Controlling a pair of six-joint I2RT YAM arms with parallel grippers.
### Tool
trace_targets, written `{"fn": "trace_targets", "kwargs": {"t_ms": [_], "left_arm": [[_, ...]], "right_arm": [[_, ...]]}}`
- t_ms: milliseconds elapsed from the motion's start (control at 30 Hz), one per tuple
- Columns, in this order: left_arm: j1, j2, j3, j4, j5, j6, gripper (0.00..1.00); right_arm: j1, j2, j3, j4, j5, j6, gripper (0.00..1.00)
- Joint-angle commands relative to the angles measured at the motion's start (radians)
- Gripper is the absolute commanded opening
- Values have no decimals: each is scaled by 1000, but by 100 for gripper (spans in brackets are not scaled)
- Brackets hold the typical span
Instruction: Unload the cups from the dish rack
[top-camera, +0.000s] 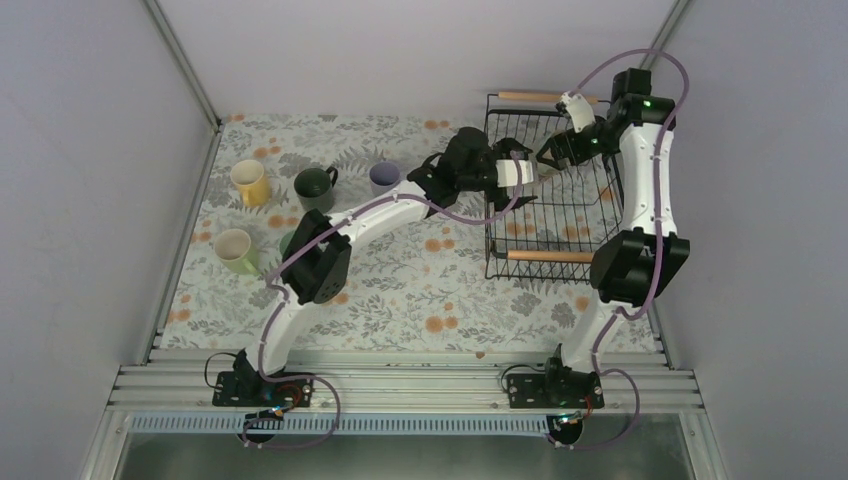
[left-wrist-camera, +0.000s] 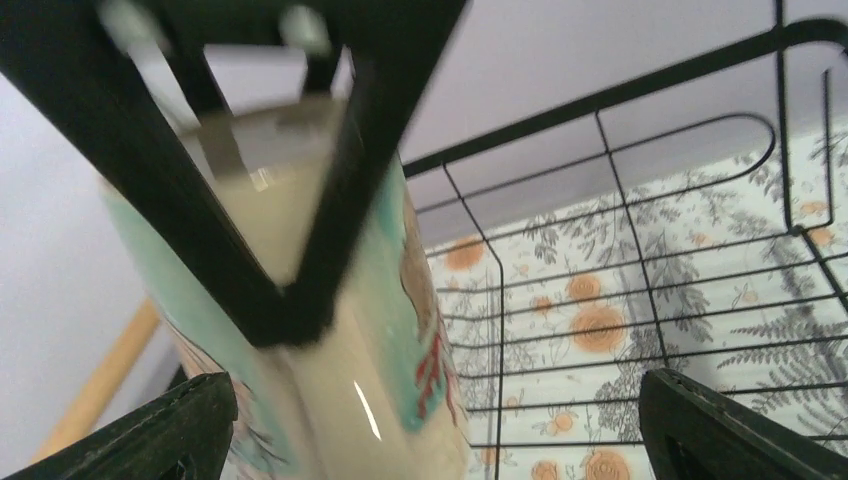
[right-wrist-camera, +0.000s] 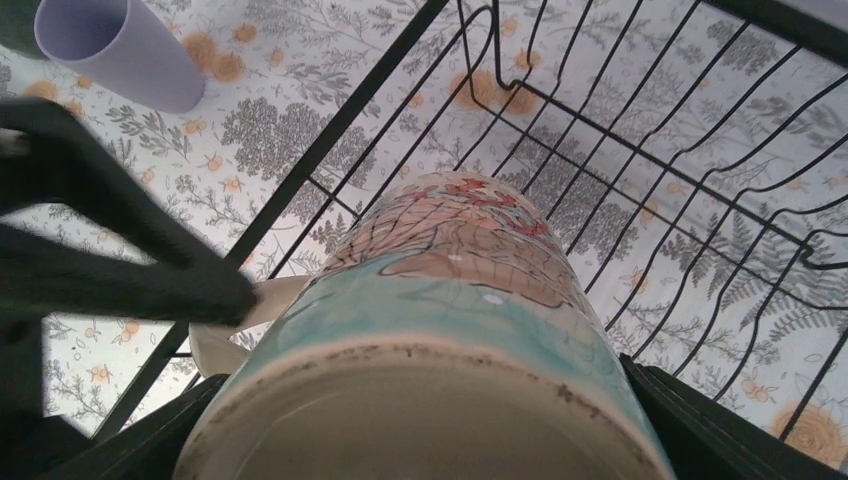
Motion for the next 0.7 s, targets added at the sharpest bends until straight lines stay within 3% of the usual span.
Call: {"fn": "trace_targets", "kwargs": {"t_ms": [0, 133, 400, 567, 667], "left_arm": [[5, 58, 89, -92, -56, -65, 100], [2, 75, 109, -112, -57, -88, 99], [0, 96, 163, -106, -78, -137, 83], [3, 143, 212, -113, -86, -159, 63], [1, 159, 225, -116, -86, -163, 36]], "right_arm": [[-2, -59, 67, 40, -81, 14, 27], [-1, -76, 46, 41, -92, 11, 27], [3, -104, 17, 40, -103, 6, 27], [5, -124, 4, 39, -115, 7, 27], [6, -141, -14, 39, -112, 2, 27]]}}
